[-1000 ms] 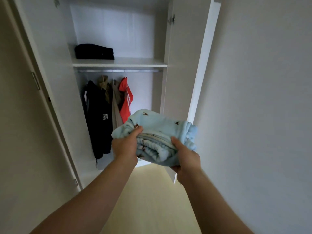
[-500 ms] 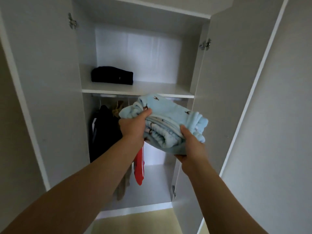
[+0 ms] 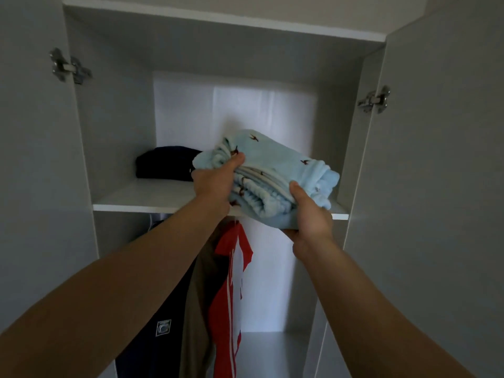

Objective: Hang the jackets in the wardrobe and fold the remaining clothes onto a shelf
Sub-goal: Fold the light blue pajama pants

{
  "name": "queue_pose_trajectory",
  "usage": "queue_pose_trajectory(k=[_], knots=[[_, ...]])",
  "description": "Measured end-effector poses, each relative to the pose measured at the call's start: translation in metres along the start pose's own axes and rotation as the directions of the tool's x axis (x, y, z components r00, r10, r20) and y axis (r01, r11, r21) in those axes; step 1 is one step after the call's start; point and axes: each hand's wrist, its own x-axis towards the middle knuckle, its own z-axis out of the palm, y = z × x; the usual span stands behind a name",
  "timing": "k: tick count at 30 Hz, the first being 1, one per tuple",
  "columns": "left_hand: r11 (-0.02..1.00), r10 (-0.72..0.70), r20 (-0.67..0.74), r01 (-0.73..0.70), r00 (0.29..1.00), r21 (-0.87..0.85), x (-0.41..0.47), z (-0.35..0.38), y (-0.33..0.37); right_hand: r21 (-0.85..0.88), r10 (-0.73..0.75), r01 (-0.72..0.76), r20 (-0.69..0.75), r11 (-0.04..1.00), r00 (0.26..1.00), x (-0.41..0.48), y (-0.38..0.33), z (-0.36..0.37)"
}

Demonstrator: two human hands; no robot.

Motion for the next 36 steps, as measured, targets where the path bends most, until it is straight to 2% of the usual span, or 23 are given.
queue_pose_trajectory(k=[8, 14, 16, 18, 20, 21, 22, 23, 24, 25, 26, 27, 29, 30, 31, 32, 34, 36], knots=[[1.0, 0.002, 0.118, -0.001, 0.993, -0.008, 0.154, 0.044, -0.021, -0.067, -0.094, 0.096, 0.031, 0.993, 0.995, 0.128, 0.005, 0.065], [0.994, -0.11, 0.191, 0.103, 0.975, 0.049, 0.268, 0.08, -0.04, -0.134, -0.12, 0.116, -0.017, 0.984, 0.993, 0.205, 0.028, 0.1], [0.983, -0.166, 0.198, 0.147, 0.966, 0.106, 0.299, 0.083, -0.06, -0.22, -0.055, 0.048, -0.028, 0.974, 0.998, 0.226, 0.039, 0.104], [0.966, -0.224, 0.222, 0.186, 0.949, 0.178, 0.325, 0.08, -0.086, -0.361, 0.113, -0.116, -0.03, 0.925, 0.993, 0.238, 0.048, 0.105], [0.883, -0.266, 0.224, 0.143, 0.938, 0.447, 0.341, 0.075, -0.111, -0.566, 0.308, -0.248, 0.012, 0.786, 0.951, 0.243, 0.058, 0.102], [0.739, -0.293, 0.208, 0.083, 0.933, 0.668, 0.343, 0.071, -0.12, -0.666, 0.381, -0.255, 0.049, 0.701, 0.923, 0.245, 0.061, 0.099], [0.491, -0.281, 0.191, -0.03, 0.941, 0.871, 0.344, 0.069, -0.124, -0.738, 0.422, -0.228, 0.085, 0.635, 0.903, 0.248, 0.062, 0.097], [0.201, -0.215, 0.231, -0.188, 0.949, 0.961, 0.341, 0.069, -0.123, -0.782, 0.444, -0.195, 0.115, 0.592, 0.889, 0.25, 0.059, 0.094], [0.041, -0.157, 0.304, -0.301, 0.94, 0.953, 0.336, 0.069, -0.119, -0.817, 0.462, -0.164, 0.137, 0.553, 0.876, 0.252, 0.053, 0.092], [-0.025, -0.118, 0.373, -0.378, 0.92, 0.926, 0.328, 0.072, -0.114, -0.85, 0.459, -0.112, 0.163, 0.515, 0.873, 0.253, 0.044, 0.09], [-0.016, -0.063, 0.471, -0.473, 0.88, 0.881, 0.317, 0.074, -0.108, -0.88, 0.421, -0.037, 0.189, 0.473, 0.887, 0.256, 0.033, 0.087], [-0.007, -0.026, 0.591, -0.591, 0.807, 0.807, 0.306, 0.078, -0.103, -0.905, 0.321, 0.062, 0.213, 0.422, 0.923, 0.262, 0.022, 0.083], [0.03, 0.009, 0.754, -0.754, 0.657, 0.657, 0.278, 0.083, -0.103, -0.933, -0.035, 0.249, 0.249, 0.261, 0.968, 0.28, 0.001, 0.074], [0.05, -0.019, 0.777, -0.776, 0.629, 0.629, 0.262, 0.084, -0.108, -0.946, -0.242, 0.302, 0.268, 0.116, 0.933, 0.291, -0.008, 0.068], [0.05, -0.082, 0.782, -0.781, 0.618, 0.622, 0.25, 0.083, -0.113, -0.946, -0.384, 0.324, 0.306, -0.021, 0.871, 0.3, -0.013, 0.063], [0.01, -0.142, 0.778, -0.785, 0.612, 0.62, 0.241, 0.08, -0.12, -0.929, -0.433, 0.353, 0.366, -0.113, 0.824, 0.309, -0.016, 0.059], [-0.094, -0.206, 0.788, -0.813, 0.58, 0.574, 0.24, 0.067, -0.137, -0.861, -0.283, 0.471, 0.509, -0.193, 0.813, 0.327, -0.014, 0.052], [-0.108, -0.223, 0.829, -0.858, 0.513, 0.502, 0.258, 0.056, -0.142, -0.788, -0.011, 0.552, 0.577, -0.272, 0.817, 0.341, -0.007, 0.049]])
